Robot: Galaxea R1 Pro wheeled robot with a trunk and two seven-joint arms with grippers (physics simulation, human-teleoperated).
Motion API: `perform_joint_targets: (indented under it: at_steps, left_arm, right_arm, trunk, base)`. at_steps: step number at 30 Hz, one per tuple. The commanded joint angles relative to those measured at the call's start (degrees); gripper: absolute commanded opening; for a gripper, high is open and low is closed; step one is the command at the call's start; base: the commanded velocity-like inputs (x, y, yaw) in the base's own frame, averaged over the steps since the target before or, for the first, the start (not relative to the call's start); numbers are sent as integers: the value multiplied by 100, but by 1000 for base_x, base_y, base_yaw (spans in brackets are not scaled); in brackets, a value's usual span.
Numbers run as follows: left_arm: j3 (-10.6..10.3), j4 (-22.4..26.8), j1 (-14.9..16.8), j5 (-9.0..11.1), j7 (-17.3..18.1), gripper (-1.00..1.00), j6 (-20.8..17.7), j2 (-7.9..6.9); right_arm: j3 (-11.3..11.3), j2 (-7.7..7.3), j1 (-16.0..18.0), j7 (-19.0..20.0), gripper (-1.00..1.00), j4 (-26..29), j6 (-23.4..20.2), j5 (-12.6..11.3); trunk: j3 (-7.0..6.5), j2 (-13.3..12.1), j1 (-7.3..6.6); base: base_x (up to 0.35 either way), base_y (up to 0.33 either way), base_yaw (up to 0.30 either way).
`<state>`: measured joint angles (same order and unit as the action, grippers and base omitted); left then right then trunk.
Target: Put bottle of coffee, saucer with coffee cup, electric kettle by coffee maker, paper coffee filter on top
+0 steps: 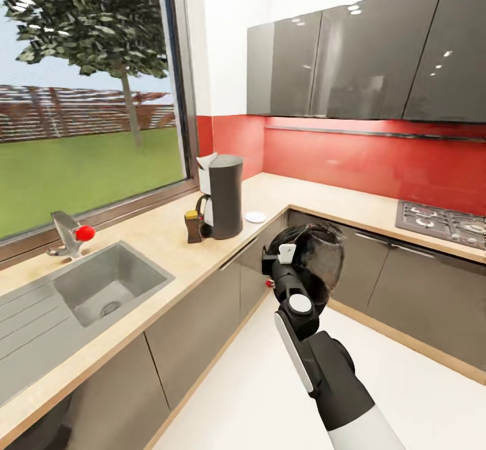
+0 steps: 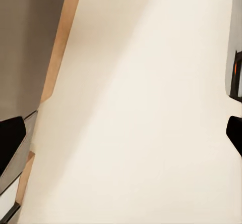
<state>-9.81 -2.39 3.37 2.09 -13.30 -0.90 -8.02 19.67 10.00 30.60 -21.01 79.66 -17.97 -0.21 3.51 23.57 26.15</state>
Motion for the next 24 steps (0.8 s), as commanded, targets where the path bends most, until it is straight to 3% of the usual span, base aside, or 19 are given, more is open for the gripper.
perform_joint_targets:
  at_steps: [1,16,24]
  left_arm:
    - [-47,-7,6,20,-14,100,-11,2]
    - [-55,-7,6,19,-14,100,-6,2]
    - [-47,-9,6,27,-14,100,-2,-14]
  right_arm:
    - [10,0,7,-35,-100,6,-34,13]
    - [10,0,7,-35,-100,6,-35,12]
    - [10,0,7,-35,-100,6,-38,12]
  trunk:
    - [12,12,6]
    - [12,12,6]
    - [12,12,6]
  base:
    - [285,-201,-209]
    - [287,-197,-257]
    - [290,-198,-16]
